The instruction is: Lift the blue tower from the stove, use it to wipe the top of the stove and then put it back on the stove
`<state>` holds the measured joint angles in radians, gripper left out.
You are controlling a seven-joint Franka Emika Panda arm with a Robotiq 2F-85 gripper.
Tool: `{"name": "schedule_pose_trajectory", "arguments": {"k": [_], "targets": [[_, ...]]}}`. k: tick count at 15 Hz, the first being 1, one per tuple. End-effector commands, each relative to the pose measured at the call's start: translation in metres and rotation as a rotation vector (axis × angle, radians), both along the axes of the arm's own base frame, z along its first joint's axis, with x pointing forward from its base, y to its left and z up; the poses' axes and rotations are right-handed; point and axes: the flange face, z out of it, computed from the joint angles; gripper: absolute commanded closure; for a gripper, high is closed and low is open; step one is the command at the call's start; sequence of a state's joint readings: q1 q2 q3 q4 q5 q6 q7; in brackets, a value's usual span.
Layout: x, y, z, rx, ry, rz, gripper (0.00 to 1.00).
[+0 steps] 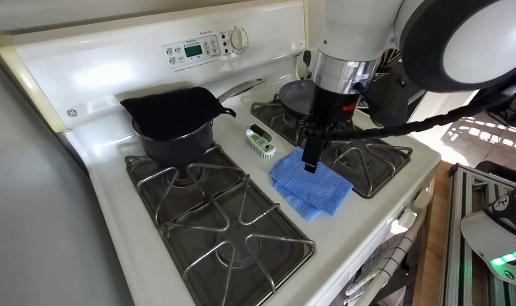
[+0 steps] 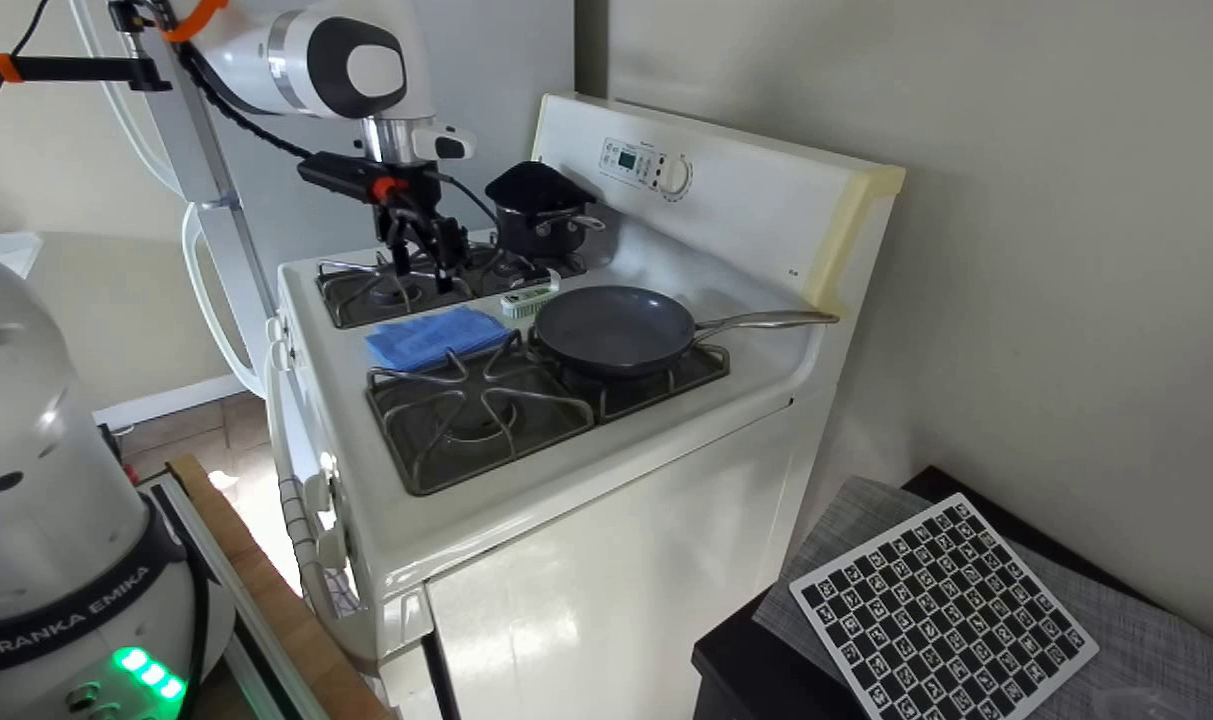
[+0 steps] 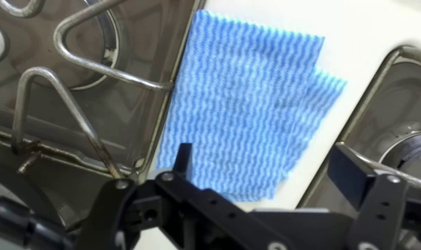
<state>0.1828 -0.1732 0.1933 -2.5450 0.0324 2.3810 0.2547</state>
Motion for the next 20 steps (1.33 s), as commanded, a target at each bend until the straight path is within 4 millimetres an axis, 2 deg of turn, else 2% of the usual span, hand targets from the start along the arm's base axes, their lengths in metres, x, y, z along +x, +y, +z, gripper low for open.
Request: {"name": "schedule_pose_trajectory", "arguments": {"k": [1, 7, 11, 17, 20], "targets": [[-0.008, 0.007, 0.037, -0.035, -0.006, 0.006, 0.0], [-0.006, 0.018, 0.089, -0.074, -0.053, 0.005, 0.0], [-0.005, 0.023, 0.11, -0.093, -0.063, -0.005, 0.0], [-0.005, 0.029, 0.125, -0.104, -0.038, -0.035, 0.0], [-0.002, 0.028, 0.123, -0.081, -0.047, -0.02, 0.0]]}}
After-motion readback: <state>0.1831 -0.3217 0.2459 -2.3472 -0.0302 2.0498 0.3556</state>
